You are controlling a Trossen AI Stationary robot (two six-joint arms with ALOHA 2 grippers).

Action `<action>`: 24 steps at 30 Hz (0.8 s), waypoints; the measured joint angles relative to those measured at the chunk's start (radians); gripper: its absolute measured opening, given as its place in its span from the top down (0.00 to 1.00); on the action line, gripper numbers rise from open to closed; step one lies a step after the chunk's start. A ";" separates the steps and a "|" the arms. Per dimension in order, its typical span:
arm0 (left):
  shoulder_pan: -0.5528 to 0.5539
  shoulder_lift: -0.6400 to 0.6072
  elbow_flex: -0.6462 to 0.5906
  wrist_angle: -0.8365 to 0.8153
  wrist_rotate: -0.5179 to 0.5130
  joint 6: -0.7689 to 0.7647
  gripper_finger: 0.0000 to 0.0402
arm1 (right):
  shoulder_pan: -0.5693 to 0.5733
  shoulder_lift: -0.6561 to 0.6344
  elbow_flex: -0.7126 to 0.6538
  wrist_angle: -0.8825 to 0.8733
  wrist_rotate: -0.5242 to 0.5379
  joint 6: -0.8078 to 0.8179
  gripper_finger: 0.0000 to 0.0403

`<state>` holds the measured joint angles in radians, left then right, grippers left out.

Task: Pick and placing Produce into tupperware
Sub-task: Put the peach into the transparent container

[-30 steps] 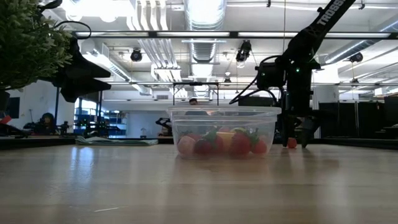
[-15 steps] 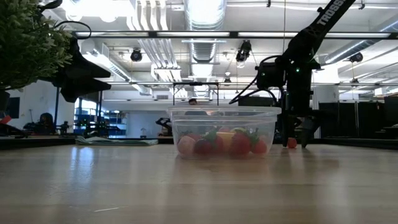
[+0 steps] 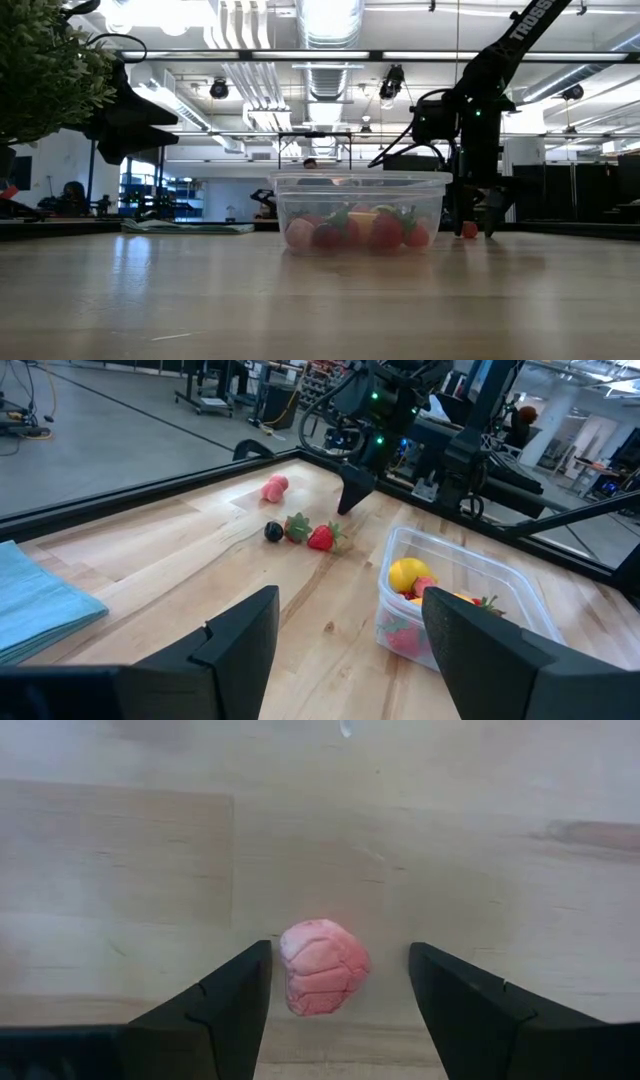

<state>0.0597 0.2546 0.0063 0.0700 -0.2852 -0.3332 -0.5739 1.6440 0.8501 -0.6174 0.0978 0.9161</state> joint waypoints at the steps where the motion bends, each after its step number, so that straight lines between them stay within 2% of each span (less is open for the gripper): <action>1: 0.000 0.000 0.000 0.000 0.000 0.000 0.42 | 0.000 0.000 0.000 0.000 0.000 0.000 0.43; 6: 0.000 0.000 0.000 0.000 0.000 0.000 0.42 | -0.001 0.000 0.000 -0.003 -0.011 0.000 0.47; 17: 0.000 0.000 0.000 0.000 0.000 0.000 0.42 | -0.001 0.000 0.000 0.000 -0.025 0.000 0.69; 24: 0.000 0.000 0.000 0.000 0.000 0.000 0.42 | 0.015 -0.017 0.000 0.021 -0.070 0.000 0.77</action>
<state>0.0597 0.2546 0.0061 0.0700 -0.2852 -0.3334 -0.5588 1.6268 0.8501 -0.5964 0.0282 0.9161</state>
